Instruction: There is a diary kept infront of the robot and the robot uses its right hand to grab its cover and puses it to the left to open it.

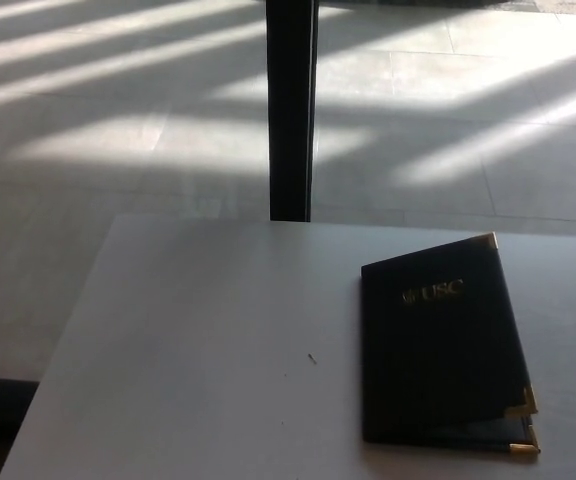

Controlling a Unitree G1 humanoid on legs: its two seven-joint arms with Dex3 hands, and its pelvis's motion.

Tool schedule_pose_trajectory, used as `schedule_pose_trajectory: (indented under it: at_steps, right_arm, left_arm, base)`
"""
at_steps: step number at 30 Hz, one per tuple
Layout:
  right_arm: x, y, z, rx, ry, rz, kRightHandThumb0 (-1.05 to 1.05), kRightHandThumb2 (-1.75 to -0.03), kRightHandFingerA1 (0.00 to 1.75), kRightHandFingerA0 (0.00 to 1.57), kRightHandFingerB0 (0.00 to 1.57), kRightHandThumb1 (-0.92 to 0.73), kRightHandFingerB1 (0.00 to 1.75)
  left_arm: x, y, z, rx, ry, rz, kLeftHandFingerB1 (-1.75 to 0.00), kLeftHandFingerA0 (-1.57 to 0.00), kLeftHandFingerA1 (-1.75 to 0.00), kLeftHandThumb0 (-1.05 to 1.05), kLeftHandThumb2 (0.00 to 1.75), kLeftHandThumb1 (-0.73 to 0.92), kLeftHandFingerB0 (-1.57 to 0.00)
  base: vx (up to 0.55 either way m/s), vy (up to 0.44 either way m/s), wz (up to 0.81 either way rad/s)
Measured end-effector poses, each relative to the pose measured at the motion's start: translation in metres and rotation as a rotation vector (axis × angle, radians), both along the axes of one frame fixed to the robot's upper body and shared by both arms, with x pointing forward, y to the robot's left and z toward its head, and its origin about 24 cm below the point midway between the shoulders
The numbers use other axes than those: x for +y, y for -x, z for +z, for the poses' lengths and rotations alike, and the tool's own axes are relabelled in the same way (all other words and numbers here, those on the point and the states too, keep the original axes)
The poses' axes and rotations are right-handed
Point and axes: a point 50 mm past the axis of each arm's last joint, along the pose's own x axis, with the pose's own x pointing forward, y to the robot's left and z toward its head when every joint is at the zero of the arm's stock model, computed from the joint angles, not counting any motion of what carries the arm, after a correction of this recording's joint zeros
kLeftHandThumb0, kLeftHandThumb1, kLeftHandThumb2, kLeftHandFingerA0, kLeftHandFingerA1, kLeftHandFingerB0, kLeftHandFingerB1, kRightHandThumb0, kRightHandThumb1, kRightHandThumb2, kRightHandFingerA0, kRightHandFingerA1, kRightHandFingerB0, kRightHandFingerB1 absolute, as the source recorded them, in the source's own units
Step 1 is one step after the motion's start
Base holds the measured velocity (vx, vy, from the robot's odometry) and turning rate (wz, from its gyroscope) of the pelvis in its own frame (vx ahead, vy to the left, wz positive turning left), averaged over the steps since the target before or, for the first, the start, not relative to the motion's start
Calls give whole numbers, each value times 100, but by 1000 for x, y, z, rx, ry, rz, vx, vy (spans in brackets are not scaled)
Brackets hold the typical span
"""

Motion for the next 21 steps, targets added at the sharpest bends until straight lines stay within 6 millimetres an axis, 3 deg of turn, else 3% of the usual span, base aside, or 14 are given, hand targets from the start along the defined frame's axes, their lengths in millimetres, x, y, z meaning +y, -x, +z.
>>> schedule_pose_trajectory:
  at_steps: [1, 2, 3, 4, 12, 16, 17, 19, 20, 21]
  right_arm:
    - [3, 0, -3, 9, -6, 8, -77, -75, 58, 45, 36, -92, 45]
    - [8, 0, -6, 19, -12, 19, -74, -110, 65, 44, 34, -76, 56]
    - [13, -1, -10, 28, -22, 31, -74, -110, 65, 44, 34, -76, 56]
    - [18, -1, -13, 38, -30, 39, -77, -76, 60, 49, 37, -92, 46]
    - [53, -6, -29, 91, -47, 118, -76, -77, 57, 45, 35, -92, 45]
    - [59, -6, -34, 108, -42, 133, -76, -75, 57, 43, 35, -92, 46]
    - [60, -5, -35, 111, -40, 136, -75, -79, 59, 43, 33, -92, 46]
    - [64, -5, -37, 115, -46, 142, -75, -79, 57, 43, 33, -92, 45]
    - [66, -5, -38, 115, -48, 143, -75, -77, 59, 45, 34, -92, 45]
    - [68, -5, -38, 115, -47, 144, -75, -77, 59, 45, 34, -92, 45]
  left_arm:
    - [0, 0, 0, -2, -1, 2, -135, -30, -163, -105, 118, 92, -18]
    - [1, 0, 1, -3, -1, 4, -133, -28, -161, -105, 120, 92, -16]
    - [1, 0, 1, -1, -2, 4, -133, -28, -161, -105, 120, 92, -16]
    - [1, 0, 1, 0, -3, 4, -134, -29, -163, -105, 119, 92, -17]
    - [1, -1, 1, -4, 0, 3, -138, -22, -167, -105, 119, 92, -14]
    - [0, 1, 0, 1, 1, -4, -136, -30, -168, -105, 121, 92, -17]
    - [0, 1, 0, 1, 1, -4, -88, -24, -107, -87, 153, 70, 0]
    - [0, 1, 0, -2, 3, -2, -86, -29, -108, -85, 152, 70, 0]
    - [0, 1, 0, -3, 4, 0, -137, -28, -165, -105, 121, 92, -15]
    - [0, 1, 0, -3, 4, 1, -137, -28, -165, -105, 121, 92, -15]
  base:
    - [0, 0, 0]
    - [0, 0, 0]
    - [0, 0, 0]
    - [0, 0, 0]
    - [0, 0, 0]
    - [0, 0, 0]
    - [0, 0, 0]
    - [0, 0, 0]
    - [0, 0, 0]
    - [0, 0, 0]
